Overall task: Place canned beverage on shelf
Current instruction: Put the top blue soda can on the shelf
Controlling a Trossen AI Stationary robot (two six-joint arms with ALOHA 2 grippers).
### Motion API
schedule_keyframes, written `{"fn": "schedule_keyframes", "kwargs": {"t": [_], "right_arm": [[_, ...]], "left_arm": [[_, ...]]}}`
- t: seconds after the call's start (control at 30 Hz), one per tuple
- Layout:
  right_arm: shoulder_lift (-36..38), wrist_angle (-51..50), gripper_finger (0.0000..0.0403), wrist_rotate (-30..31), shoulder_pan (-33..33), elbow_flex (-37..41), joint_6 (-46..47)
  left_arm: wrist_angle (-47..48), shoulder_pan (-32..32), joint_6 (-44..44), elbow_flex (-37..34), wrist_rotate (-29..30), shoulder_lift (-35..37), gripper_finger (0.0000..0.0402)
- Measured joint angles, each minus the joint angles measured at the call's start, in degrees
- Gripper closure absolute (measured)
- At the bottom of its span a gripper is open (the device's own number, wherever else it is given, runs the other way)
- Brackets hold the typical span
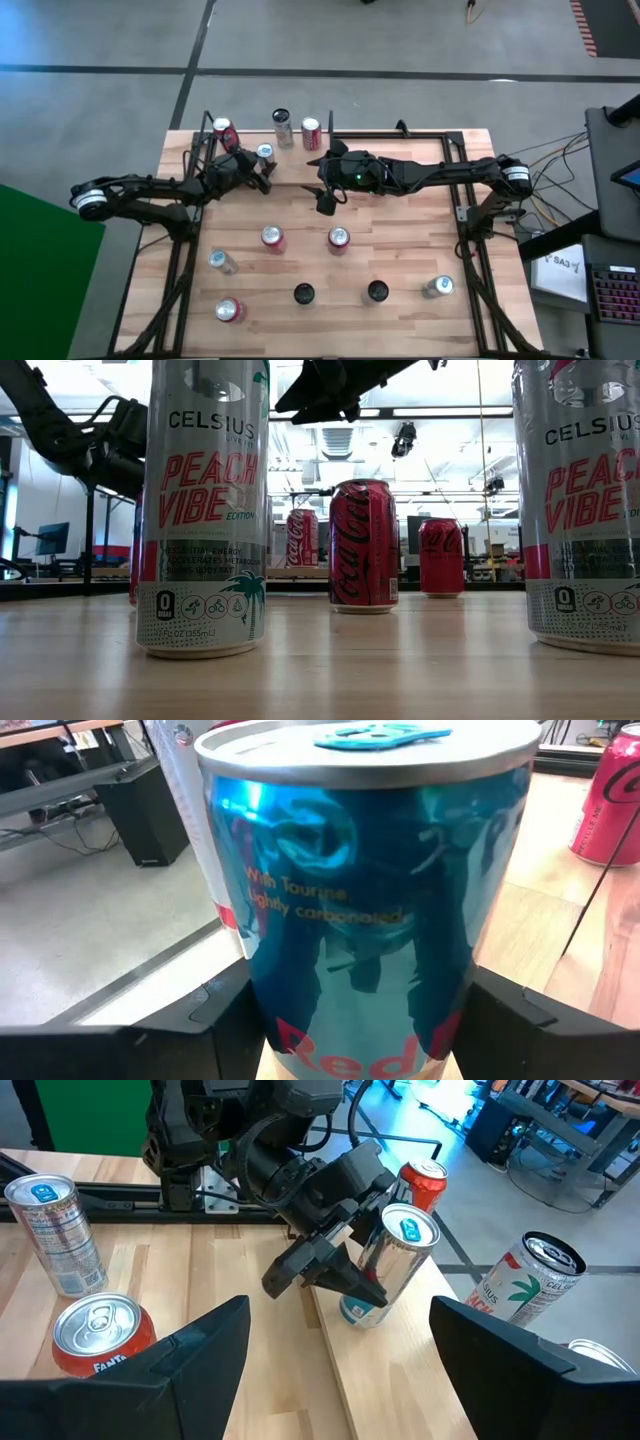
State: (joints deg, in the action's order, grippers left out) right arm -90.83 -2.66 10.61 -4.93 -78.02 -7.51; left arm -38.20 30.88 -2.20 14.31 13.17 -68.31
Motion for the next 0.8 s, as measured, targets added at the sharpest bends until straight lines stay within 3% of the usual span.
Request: {"fn": "schedule_keyframes", "kwargs": {"t": [0.8], "right_arm": [[0.0,0.0,0.0099,0.0,0.0,0.0,0.0]], "left_arm": [[-0.2,0.1,3.0,-0.6,2.8,0.0,0.0168]]}}
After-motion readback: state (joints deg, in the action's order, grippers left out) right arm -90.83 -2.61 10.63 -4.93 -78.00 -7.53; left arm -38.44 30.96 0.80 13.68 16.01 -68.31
